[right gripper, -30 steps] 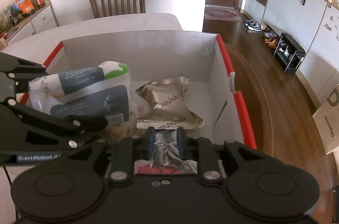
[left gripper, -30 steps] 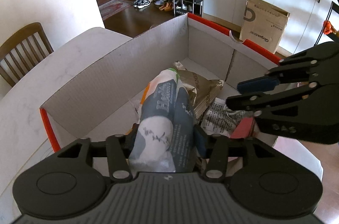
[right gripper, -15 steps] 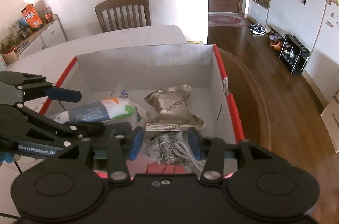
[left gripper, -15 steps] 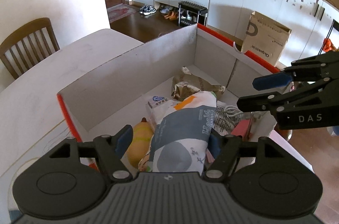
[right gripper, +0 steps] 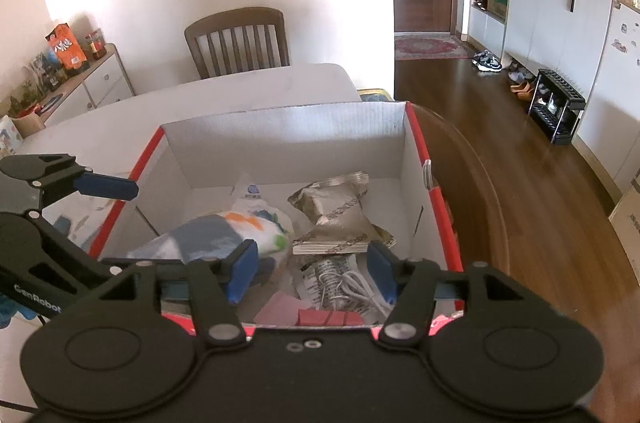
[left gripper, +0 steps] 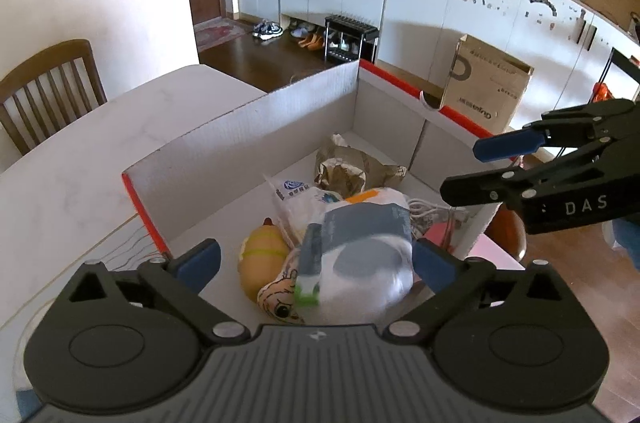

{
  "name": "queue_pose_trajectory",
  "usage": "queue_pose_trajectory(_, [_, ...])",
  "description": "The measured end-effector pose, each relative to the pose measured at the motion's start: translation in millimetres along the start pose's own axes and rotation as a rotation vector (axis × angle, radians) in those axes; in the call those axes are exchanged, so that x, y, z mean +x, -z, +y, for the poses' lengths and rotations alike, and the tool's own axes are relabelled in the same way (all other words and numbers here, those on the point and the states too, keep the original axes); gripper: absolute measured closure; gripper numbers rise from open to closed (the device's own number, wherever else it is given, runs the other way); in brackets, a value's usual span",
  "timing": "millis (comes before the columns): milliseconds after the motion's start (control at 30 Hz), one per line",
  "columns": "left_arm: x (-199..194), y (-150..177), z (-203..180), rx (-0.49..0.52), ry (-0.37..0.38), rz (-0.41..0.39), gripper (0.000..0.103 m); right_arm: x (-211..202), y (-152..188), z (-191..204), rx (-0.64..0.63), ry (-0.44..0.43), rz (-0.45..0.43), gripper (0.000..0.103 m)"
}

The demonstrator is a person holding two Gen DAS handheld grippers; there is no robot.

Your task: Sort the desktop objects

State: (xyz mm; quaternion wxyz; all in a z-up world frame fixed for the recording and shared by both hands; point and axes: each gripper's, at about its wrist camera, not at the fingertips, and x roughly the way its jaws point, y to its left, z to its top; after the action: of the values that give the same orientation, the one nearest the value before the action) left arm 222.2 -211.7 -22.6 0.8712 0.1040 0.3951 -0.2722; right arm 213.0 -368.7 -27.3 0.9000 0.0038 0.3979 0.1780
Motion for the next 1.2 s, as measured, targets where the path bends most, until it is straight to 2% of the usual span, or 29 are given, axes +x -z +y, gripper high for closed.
queue_pose_trajectory(700, [-64.5,21.0,17.6,-0.067,0.023,-0.076,0.000,-41.4,7.5,48.0,0.003,-0.016,-0.066,0.030])
queue_pose_trajectory(867, [-83.6,30.0,20.5,-0.056,0.006,-0.105,0.000,-51.4,11.1,65.6,-0.001,-0.006,-0.087,0.026])
queue_pose_trajectory(1200, [-112.5,47.0,29.8,-0.057,0.019,-0.133,0.000,-68.1,23.7,101.5,0.013,0.039,-0.130,0.024])
